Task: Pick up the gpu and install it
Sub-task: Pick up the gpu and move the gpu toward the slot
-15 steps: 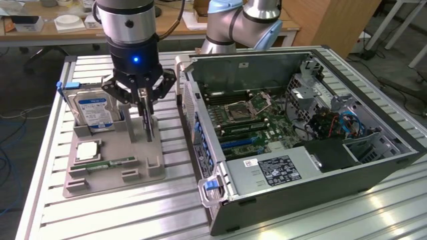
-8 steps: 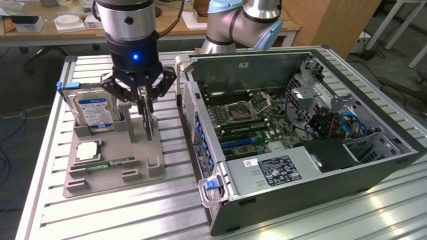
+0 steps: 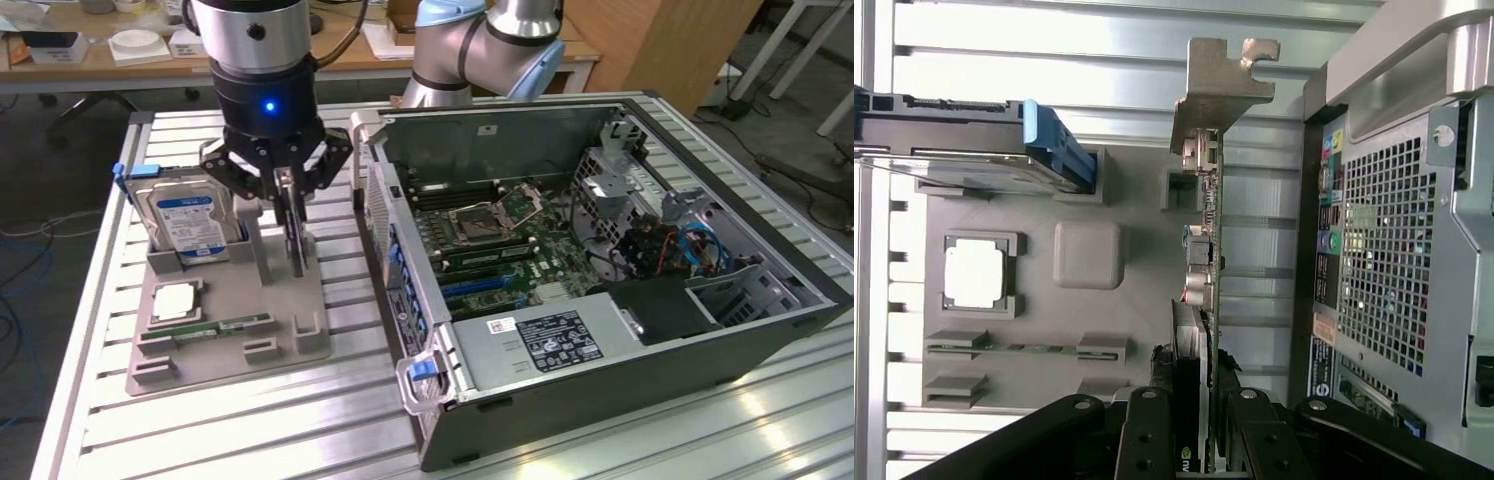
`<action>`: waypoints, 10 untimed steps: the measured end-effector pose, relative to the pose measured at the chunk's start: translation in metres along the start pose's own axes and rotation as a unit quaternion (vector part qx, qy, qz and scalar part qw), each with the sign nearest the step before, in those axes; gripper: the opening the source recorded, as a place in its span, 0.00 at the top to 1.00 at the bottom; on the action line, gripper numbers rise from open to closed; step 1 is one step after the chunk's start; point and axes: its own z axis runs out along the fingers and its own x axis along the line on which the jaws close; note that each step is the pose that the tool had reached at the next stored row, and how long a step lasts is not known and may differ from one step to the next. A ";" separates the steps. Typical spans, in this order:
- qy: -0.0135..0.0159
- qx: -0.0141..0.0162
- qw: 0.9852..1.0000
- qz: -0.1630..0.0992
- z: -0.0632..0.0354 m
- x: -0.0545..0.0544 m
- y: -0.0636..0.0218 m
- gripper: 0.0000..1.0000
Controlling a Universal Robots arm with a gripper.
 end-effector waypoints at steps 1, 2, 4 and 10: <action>0.000 0.000 1.000 0.000 -0.0008 0.000 0.0000 0.74; 0.000 0.000 1.000 0.000 -0.0015 0.000 0.0001 0.74; 0.000 0.000 1.000 -0.001 -0.0030 0.000 0.0001 0.74; 0.000 0.000 1.000 -0.002 -0.0079 0.000 0.0003 0.74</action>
